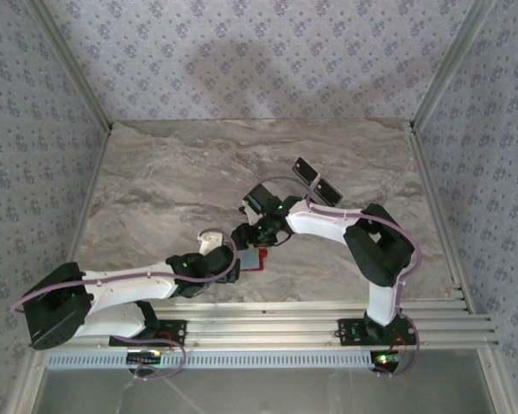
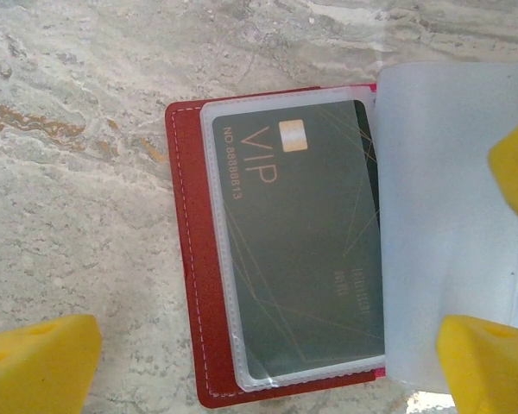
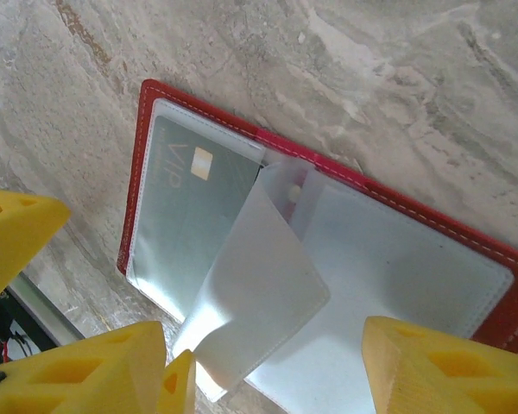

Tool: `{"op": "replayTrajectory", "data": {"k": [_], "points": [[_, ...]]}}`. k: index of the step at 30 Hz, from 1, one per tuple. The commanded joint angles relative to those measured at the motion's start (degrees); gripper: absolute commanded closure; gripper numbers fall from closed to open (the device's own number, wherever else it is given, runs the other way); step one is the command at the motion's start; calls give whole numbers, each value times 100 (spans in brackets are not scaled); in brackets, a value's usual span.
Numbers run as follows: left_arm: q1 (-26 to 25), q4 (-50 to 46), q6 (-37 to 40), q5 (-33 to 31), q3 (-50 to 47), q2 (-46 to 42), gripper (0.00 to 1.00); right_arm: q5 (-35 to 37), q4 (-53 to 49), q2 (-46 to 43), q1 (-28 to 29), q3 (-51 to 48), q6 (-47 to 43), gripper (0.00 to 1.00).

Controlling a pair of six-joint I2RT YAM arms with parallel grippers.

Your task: Put the credit cards into the card holder

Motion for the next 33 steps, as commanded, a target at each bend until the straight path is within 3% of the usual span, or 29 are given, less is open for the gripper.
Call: {"op": "replayTrajectory", "data": {"k": [1, 7, 17, 26, 33], "points": [[-31, -144, -79, -178, -37, -57, 0, -113, 111, 179, 71, 136, 123, 36], [-31, -619, -149, -343, 65, -539, 0, -310, -90, 512, 233, 767, 71, 36], [-31, -1491, -826, -1002, -313, -2646, 0, -461, -476, 1313, 463, 1685, -30, 36], [-22, -1739, -1122, -1022, -353, -2661, 0, -624, -490, 1608, 486, 1913, 20, 36], [101, -1740, -1154, -914, -323, -2487, 0, -588, -595, 635, 202, 1682, -202, 36]]}}
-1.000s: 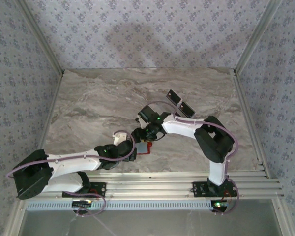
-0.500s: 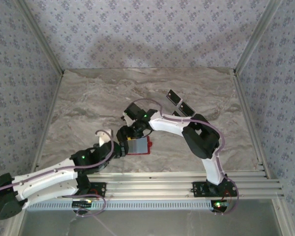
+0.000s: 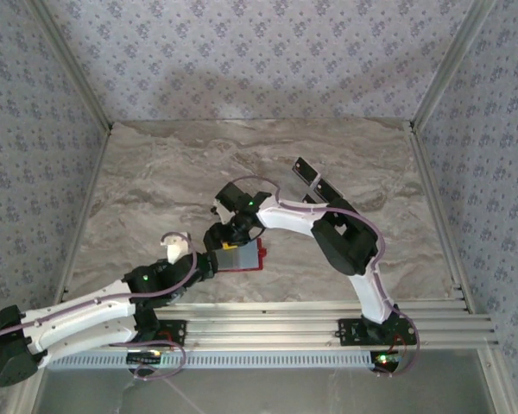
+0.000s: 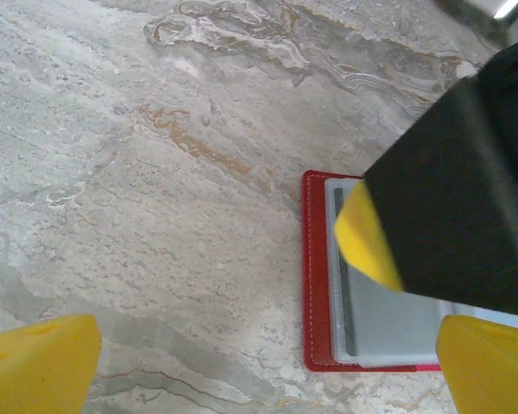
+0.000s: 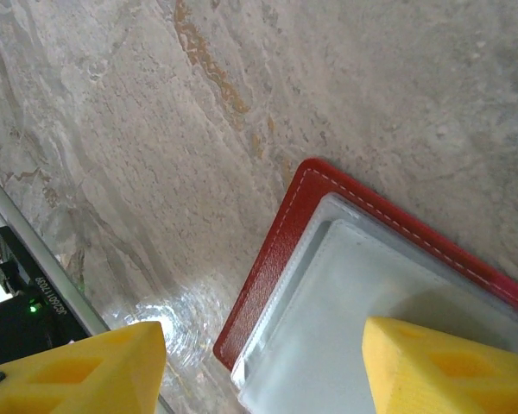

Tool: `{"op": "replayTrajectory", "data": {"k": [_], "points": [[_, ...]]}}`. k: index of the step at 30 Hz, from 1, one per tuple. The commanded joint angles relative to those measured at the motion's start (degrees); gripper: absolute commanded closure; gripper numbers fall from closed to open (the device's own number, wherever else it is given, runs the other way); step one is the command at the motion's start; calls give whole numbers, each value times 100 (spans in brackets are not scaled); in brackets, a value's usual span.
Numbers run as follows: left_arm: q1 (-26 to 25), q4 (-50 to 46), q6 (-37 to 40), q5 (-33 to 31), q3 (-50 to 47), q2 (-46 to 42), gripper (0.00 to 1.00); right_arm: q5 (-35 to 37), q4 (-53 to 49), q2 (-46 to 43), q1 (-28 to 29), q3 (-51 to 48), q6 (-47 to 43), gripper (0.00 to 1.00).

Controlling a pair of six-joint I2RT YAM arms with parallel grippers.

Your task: Put the credit cards into the card holder

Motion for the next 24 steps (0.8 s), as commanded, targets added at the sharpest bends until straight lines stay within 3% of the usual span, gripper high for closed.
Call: {"op": "replayTrajectory", "data": {"k": [1, 7, 14, 18, 24], "points": [[148, -119, -77, 17, 53, 136, 0, 72, -369, -885, -290, -140, -274, 35], [744, 157, 250, 630, 247, 797, 0, 866, -1381, -1942, -1126, -731, -1013, 37], [1591, 348, 802, 1227, 707, 1708, 0, 2102, -2131, -2448, -2196, -1098, -1848, 43], [2002, 570, 978, 1505, 815, 1943, 0, 2787, -2372, -2467, -2398, -1095, -2163, 48], [2140, 570, 1208, 1520, 1100, 2281, 0, 3690, -2582, -2185, -2408, -967, -2428, 52]]}}
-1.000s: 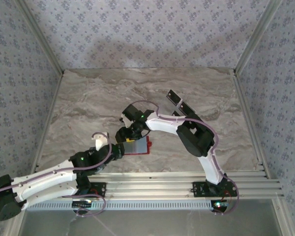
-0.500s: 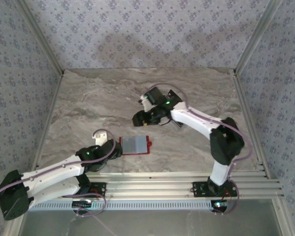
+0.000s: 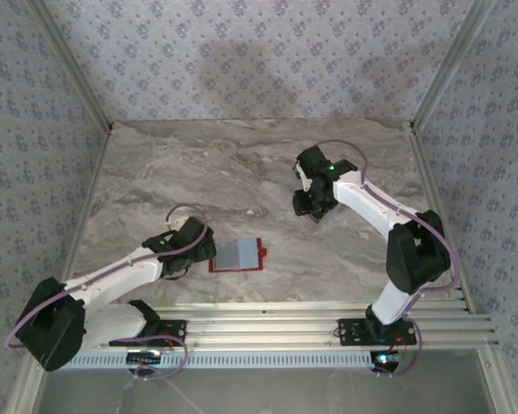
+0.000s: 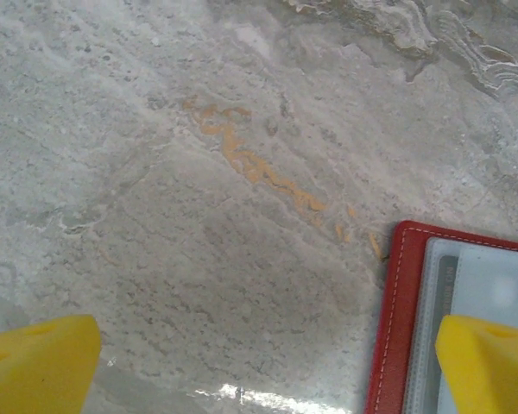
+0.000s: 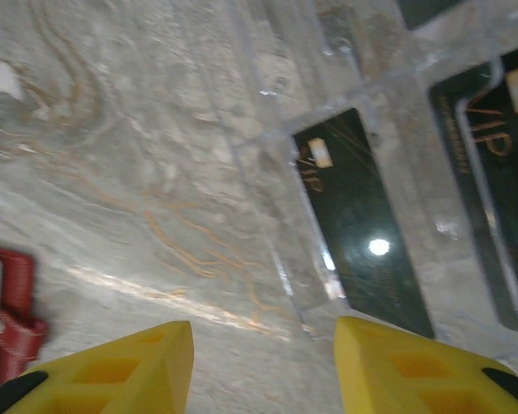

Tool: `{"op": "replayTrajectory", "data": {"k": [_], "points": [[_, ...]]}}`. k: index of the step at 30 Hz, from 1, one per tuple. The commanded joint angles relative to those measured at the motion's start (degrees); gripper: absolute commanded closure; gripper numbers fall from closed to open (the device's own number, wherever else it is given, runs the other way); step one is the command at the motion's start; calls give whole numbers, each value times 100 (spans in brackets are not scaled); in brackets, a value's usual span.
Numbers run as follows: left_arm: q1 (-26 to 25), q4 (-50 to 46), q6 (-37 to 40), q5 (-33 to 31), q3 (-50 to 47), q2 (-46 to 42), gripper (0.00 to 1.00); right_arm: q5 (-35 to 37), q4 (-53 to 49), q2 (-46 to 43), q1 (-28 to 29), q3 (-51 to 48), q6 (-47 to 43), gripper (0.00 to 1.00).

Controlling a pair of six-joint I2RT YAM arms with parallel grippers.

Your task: Put the credit cards into the card holder

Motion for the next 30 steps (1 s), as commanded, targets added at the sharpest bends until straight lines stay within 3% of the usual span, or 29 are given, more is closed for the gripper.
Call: {"op": "replayTrajectory", "data": {"k": [1, 12, 23, 30], "points": [[38, 62, 245, 110, 293, 163, 0, 783, -334, 225, -3, 139, -358, 52], [52, 85, 291, 135, 357, 375, 0, 1050, -322, 774, -8, 475, -496, 53], [43, 107, 345, 135, 335, 420, 0, 945, -286, 431, 5, 667, -494, 55], [44, 136, 372, 175, 352, 508, 0, 1005, -352, 779, -72, 913, -601, 55]]}}
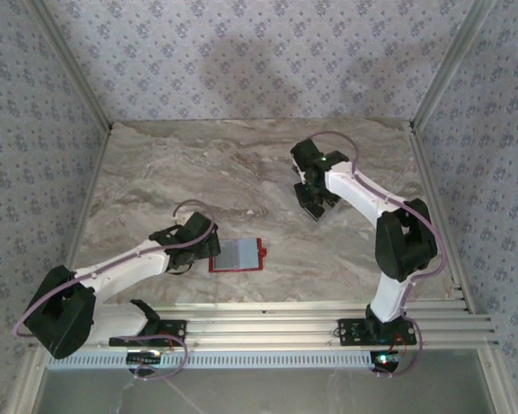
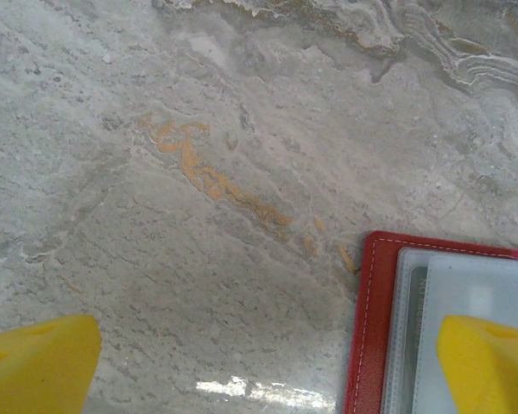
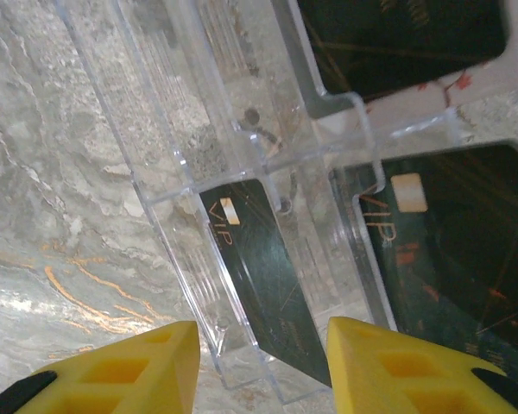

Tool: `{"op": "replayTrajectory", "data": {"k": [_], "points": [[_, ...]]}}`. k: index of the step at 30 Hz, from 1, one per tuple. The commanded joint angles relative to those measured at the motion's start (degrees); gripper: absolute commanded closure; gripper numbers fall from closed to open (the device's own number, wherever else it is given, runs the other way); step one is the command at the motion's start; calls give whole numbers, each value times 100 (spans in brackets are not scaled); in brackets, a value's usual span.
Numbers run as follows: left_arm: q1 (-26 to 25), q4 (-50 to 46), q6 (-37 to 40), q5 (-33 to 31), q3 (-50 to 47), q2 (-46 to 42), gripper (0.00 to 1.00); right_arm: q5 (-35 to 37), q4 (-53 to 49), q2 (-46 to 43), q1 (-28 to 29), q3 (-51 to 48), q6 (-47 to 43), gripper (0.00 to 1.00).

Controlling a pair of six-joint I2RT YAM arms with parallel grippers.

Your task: Put the credit cards into the card holder

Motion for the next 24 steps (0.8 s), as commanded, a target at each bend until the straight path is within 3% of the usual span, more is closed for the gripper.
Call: {"op": "replayTrajectory", "data": {"k": [1, 11, 20, 24], "points": [[30, 12, 103, 50, 121, 42, 0, 132, -169, 179, -74, 164, -121, 55], [30, 44, 121, 68, 138, 86, 0, -84, -130, 437, -134, 68, -143, 56], [34, 36, 130, 50, 156, 99, 0, -259, -164, 402, -76, -46, -135, 74], [29, 36, 142, 55, 164, 113, 0, -312, -173, 351, -70, -88, -143, 78]]}}
